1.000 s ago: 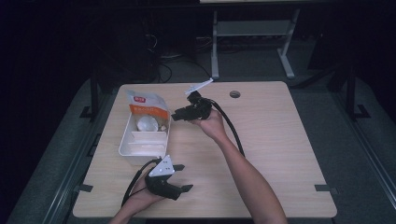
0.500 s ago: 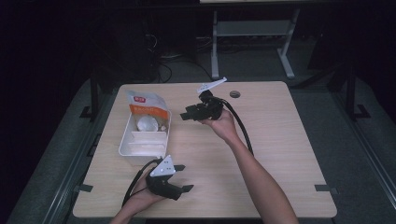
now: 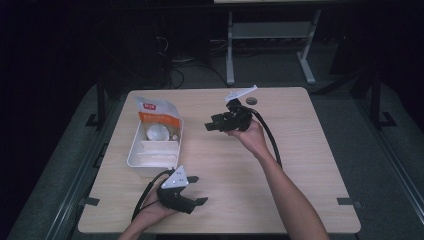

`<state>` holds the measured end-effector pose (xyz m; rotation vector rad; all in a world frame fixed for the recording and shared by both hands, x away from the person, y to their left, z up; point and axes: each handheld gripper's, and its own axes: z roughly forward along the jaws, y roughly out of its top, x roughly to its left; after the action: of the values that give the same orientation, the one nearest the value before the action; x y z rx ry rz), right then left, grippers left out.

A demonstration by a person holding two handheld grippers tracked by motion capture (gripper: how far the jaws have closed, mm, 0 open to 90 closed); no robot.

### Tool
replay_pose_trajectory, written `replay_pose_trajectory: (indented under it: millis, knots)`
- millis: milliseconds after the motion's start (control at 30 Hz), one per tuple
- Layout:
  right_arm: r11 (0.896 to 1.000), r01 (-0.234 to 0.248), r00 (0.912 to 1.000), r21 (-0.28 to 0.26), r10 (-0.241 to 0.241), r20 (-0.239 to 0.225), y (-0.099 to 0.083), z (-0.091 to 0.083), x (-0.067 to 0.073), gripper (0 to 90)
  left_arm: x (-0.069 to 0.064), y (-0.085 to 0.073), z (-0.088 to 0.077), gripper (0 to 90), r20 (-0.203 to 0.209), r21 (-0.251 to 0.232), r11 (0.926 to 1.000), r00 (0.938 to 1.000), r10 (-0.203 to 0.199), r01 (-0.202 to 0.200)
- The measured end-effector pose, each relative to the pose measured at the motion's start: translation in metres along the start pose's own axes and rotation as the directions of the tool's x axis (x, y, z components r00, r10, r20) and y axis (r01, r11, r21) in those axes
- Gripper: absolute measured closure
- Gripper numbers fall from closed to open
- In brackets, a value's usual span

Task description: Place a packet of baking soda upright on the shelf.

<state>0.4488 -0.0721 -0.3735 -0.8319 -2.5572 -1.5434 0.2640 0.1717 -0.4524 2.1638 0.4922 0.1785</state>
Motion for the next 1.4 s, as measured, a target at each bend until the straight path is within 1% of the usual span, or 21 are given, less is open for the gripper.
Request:
replay_pose_trajectory:
  millis: [200, 267, 433, 633, 700, 800, 933, 967, 1033, 1100, 1200, 1233, 1367, 1400]
  knots:
    - [1.0, -0.018, 0.9998, 0.008, 0.018, -0.003, -0.007, -0.012, -0.002, 43.4, 0.001, 0.0, 0.001, 24.2, 0.001, -0.003, 0.9999, 1.0, -0.01, 0.01]
    - [1.0, -0.012, 0.9999, -0.005, 0.012, 0.005, -0.01, -0.017, -0.001, 43.1, 0.002, 0.0, 0.001, 24.2, 0.002, -0.004, 0.9999, 0.9999, -0.011, 0.011]
    - [1.0, -0.018, 0.9998, 0.012, 0.018, 0.007, -0.019, -0.025, -0.002, 41.6, 0.004, -0.001, 0.0, 24.2, 0.0, -0.005, 0.9998, 0.9998, -0.019, 0.019]
    - [1.0, -0.03, 0.9994, 0.002, 0.03, 0.015, -0.03, -0.039, -0.003, 41.0, 0.005, -0.001, 0.001, 24.2, 0.006, -0.01, 0.9995, 0.9996, -0.028, 0.028]
    - [0.999, -0.038, 0.9992, 0.004, 0.038, 0.009, -0.033, -0.044, -0.003, 40.0, 0.005, -0.001, 0.001, 24.2, 0.007, -0.008, 0.9995, 0.9995, -0.03, 0.03]
    - [1.0, -0.029, 0.9994, 0.002, 0.028, 0.018, -0.038, -0.051, -0.002, 40.0, 0.005, -0.001, 0.001, 24.2, 0.005, -0.009, 0.9995, 0.9995, -0.032, 0.032]
    - [0.999, -0.038, 0.9991, 0.007, 0.038, 0.018, -0.046, -0.059, -0.002, 39.3, 0.006, -0.001, 0.002, 24.2, 0.007, -0.012, 0.9992, 0.9993, -0.038, 0.038]
    - [0.999, -0.044, 0.9989, 0.009, 0.044, 0.016, -0.047, -0.06, -0.002, 38.8, 0.006, -0.001, 0.002, 24.2, 0.007, -0.013, 0.9991, 0.9992, -0.04, 0.04]
    - [0.999, -0.041, 0.999, 0.001, 0.041, 0.02, -0.052, -0.064, -0.001, 38.8, 0.006, -0.001, 0.002, 24.2, 0.007, -0.011, 0.9991, 0.9992, -0.04, 0.04]
    - [0.999, -0.043, 0.9988, 0.006, 0.043, 0.022, -0.056, -0.067, -0.001, 38.4, 0.006, -0.001, 0.002, 24.2, 0.007, -0.014, 0.9989, 0.999, -0.044, 0.044]
    - [0.998, -0.057, 0.9982, 0.009, 0.057, 0.017, -0.062, -0.072, -0.001, 37.8, 0.007, -0.001, 0.002, 24.2, 0.006, -0.017, 0.9987, 0.9988, -0.048, 0.048]
    - [0.999, -0.052, 0.9984, 0.005, 0.052, 0.02, -0.065, -0.073, -0.001, 37.8, 0.007, -0.001, 0.002, 24.2, 0.006, -0.018, 0.9986, 0.9988, -0.049, 0.049]
    - [0.998, -0.061, 0.9979, 0.008, 0.061, 0.021, -0.072, -0.078, 0.0, 37.1, 0.008, -0.001, 0.002, 24.2, 0.006, -0.015, 0.9986, 0.9987, -0.051, 0.051]
    - [0.998, -0.064, 0.9978, 0.016, 0.064, 0.019, -0.073, -0.08, 0.0, 36.4, 0.009, -0.001, 0.002, 24.2, 0.005, -0.016, 0.9986, 0.9987, -0.051, 0.051]
